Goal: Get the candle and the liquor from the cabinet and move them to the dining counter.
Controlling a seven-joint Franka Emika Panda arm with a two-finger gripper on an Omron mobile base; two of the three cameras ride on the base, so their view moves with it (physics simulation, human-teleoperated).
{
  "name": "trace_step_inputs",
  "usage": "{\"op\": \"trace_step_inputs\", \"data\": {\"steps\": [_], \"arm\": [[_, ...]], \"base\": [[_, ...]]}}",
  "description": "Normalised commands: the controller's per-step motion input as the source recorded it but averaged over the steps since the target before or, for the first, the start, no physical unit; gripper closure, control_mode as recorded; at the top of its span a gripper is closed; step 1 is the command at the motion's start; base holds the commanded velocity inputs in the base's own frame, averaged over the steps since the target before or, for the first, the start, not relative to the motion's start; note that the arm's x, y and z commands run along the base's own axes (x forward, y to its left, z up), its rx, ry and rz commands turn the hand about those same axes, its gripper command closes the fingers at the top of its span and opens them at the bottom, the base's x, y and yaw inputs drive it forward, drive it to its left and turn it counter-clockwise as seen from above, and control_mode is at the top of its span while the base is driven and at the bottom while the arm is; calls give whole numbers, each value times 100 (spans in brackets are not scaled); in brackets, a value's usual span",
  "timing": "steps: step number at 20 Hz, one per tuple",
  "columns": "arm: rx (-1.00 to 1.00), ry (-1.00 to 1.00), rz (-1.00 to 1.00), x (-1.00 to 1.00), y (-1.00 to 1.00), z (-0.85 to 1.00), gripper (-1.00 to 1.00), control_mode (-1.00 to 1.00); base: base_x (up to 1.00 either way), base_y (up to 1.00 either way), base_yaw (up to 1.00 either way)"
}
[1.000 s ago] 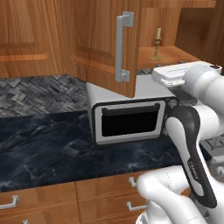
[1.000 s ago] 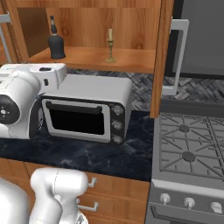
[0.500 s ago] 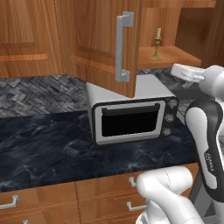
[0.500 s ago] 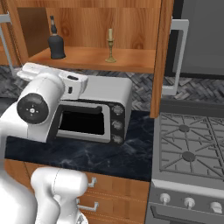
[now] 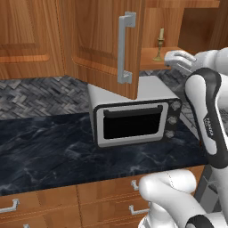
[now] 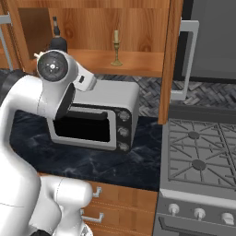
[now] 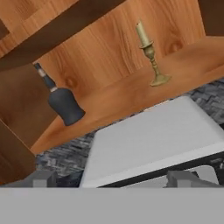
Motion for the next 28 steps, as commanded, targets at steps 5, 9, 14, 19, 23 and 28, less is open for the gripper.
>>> {"op": "trace_step_inputs", "data": {"steps": [5,9,14,19,23,28], "arm": [[2,20,13,1,8,-37,-100,-100],[3,15,10,18,48,-35,-100,-100],[7,11,8,35,50,-29,-100,-100],[10,9,6,29,34,-22,-100,-100],[8,6,6,2,31,-16,-100,-100],[5,6,6,-7,45,-9,-100,-100]], "base": [[0,0,0],[0,0,0],[0,0,0],[0,0,0],[0,0,0],[0,0,0]]}}
